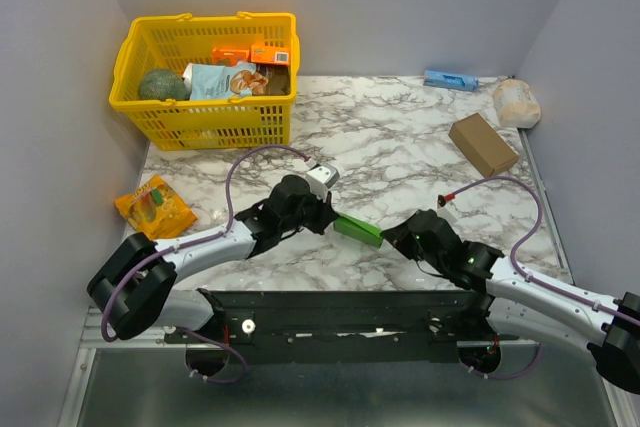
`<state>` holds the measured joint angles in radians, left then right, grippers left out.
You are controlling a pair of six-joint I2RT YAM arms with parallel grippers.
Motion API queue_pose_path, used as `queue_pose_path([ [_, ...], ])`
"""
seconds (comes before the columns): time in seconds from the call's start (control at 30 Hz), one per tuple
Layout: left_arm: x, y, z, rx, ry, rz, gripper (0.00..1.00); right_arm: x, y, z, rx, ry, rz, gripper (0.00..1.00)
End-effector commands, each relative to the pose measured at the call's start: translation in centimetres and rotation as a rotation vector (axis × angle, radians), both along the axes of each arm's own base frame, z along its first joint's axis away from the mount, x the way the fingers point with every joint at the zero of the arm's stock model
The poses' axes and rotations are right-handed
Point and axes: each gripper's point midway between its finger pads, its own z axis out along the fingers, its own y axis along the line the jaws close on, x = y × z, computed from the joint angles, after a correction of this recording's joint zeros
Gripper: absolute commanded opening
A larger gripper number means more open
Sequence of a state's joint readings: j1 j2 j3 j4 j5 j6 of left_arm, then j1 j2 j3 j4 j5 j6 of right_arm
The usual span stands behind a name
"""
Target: Fold the paper box
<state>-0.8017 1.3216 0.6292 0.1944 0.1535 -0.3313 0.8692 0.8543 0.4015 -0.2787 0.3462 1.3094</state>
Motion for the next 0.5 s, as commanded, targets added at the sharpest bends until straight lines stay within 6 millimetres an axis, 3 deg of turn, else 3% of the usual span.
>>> queue_pose_path([
  [0.0,0.5,-0.2,0.2,0.053,-0.073,0.016,0.01,-5.5,-5.4,-7.8,-0.294,0.250,0.059,0.23],
  [0.27,0.1,-0.2,-0.4,0.138,-0.148,0.023,0.00,-5.5,-5.4,-7.8,-0.296,0.254,0.062,0.23],
  [0.47,-0.5,0.5,-2.6,0.212,-0.167,0.029,0.00,-5.5,-5.3,-7.8,-0.295,0.253,0.062,0.23],
])
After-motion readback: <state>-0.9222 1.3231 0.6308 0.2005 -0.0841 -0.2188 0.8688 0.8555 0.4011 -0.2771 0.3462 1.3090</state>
